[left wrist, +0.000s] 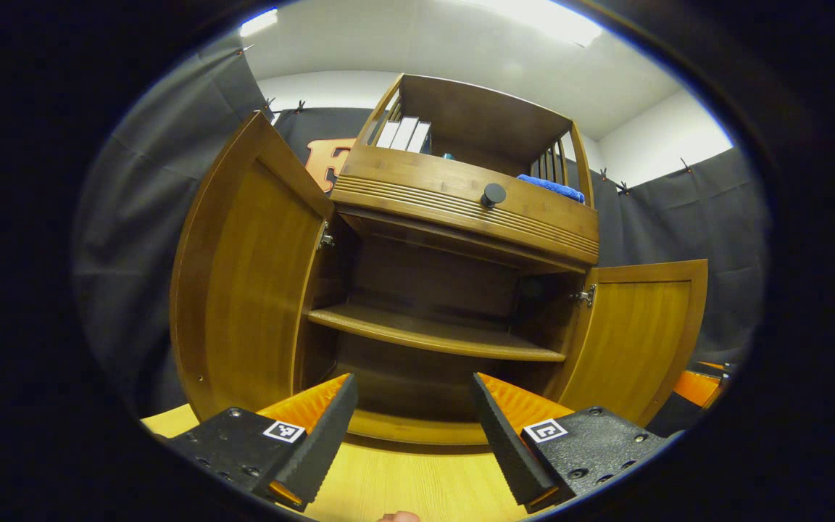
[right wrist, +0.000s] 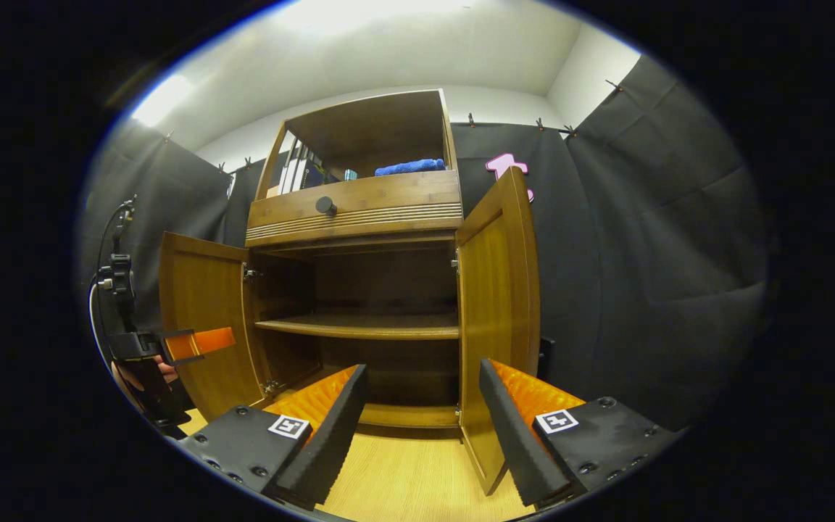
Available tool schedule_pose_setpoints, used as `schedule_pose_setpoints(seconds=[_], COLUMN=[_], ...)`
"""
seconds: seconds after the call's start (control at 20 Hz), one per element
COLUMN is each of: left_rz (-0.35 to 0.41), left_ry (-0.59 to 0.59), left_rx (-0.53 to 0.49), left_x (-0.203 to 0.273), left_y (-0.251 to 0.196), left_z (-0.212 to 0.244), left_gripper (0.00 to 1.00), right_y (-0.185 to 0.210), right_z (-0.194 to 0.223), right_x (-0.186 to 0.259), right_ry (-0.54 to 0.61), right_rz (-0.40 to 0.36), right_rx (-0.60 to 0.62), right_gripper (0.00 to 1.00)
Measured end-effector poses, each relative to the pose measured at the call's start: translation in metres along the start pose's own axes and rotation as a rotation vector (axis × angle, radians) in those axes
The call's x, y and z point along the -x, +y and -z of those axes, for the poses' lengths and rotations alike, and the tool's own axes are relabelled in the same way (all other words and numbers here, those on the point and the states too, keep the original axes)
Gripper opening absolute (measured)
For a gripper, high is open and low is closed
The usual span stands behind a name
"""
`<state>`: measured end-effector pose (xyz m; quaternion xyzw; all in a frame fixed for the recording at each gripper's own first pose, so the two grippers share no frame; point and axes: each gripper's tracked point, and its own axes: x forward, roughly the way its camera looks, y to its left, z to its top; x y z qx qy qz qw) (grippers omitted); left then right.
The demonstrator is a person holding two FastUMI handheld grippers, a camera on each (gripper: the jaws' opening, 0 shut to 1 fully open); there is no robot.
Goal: Open the right door of the double-door shoe cabinet with the right hand, and open the left door with the left hand.
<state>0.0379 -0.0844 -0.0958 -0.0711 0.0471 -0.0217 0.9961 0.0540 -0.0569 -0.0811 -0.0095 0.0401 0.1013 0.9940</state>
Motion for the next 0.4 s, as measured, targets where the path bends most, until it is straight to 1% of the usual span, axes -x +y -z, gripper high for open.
schedule_pose_setpoints(seconds=[0.15, 0.2, 0.25, 0.3, 0.35, 0.4], left_rz=[-0.003, 0.001, 0.006, 0.011, 0.013, 0.016], left_ry=[-0.014, -0.015, -0.016, -0.019, -0.023, -0.028], left_rx=[-0.013, -0.014, -0.015, -0.016, -0.019, -0.021], left_x=[-0.0016, -0.0015, -0.0023, -0.0021, -0.0032, -0.0037], left_y=[0.0015, -0.0001, -0.0018, -0.0036, -0.0048, -0.0061], left_z=[-0.0037, -0.0036, -0.0037, -0.0034, -0.0039, -0.0056], left_gripper=[0.92, 0.92, 0.95, 0.92, 0.95, 0.92], right_y=[-0.0022, -0.0028, -0.0030, -0.0042, -0.0063, -0.0090], right_z=[0.0029, 0.0042, 0.0046, 0.0052, 0.0050, 0.0046], right_x=[0.0008, 0.0012, 0.0015, 0.0011, 0.0013, 0.0009], right_ry=[0.007, 0.011, 0.013, 0.014, 0.013, 0.013], right_rz=[0.010, 0.012, 0.014, 0.019, 0.027, 0.034], right_rx=[-0.005, -0.008, -0.010, -0.008, -0.005, -0.003], right_gripper=[0.98, 0.93, 0.93, 0.93, 0.93, 0.98])
